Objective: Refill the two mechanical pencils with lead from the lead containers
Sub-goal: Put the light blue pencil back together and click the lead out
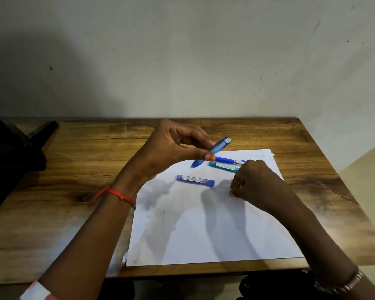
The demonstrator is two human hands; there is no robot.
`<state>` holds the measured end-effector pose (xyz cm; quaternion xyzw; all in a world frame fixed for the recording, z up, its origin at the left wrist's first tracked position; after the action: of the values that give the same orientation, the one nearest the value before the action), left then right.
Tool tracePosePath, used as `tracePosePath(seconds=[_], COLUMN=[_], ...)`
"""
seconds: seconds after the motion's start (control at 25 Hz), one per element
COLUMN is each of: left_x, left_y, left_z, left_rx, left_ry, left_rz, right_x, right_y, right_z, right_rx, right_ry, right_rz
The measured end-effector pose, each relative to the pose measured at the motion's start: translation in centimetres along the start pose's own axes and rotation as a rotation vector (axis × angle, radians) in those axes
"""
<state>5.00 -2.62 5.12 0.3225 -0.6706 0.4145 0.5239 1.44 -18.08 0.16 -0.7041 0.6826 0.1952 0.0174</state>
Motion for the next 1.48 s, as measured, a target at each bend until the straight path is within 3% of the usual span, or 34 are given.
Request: tracePosePath(seconds=[0.2, 0.4, 0.52, 0.88, 1.48], left_x=[-0.2, -0.2, -0.3, -0.5, -0.7], left_y=[0.0, -0.1, -0.1, -0.2, 0.2], left_z=[-0.1, 0.0, 0.0, 0.1, 0.3], left_rx=[0.006, 0.001, 0.002, -0.004, -0.043], left_ry=[-0.015, -0.036, -0.019, -0.035, -0.061], left_rz=[-0.013, -0.022, -0.028, -0.049, -0.06], right_x=[0.0, -1.5, -2.3, -2.6, -2.9], right_y=[-0.4, 2.9, 4.8, 5.6, 5.1], right_z=[-0.8, -6.3, -7.5, -7.6, -7.4], right_rx=[0.111, 0.543, 0.714, 0.844, 0.855], right_ry=[-0.062, -0.766, -0.919, -0.677, -0.363], right_rz=[-0.06, -0.349, -0.449, -0.475, -0.571])
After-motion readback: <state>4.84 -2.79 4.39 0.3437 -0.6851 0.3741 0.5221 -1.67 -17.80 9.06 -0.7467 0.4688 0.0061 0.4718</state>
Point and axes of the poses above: each hand's wrist, its own y-axis away from the middle knuckle, its own z-axis out of the palm, x = y × z, the point moved 6 cm from there along -y, towards the middle knuckle, and after that the axes turned 2 degrees about y, right-handed, at the moved point
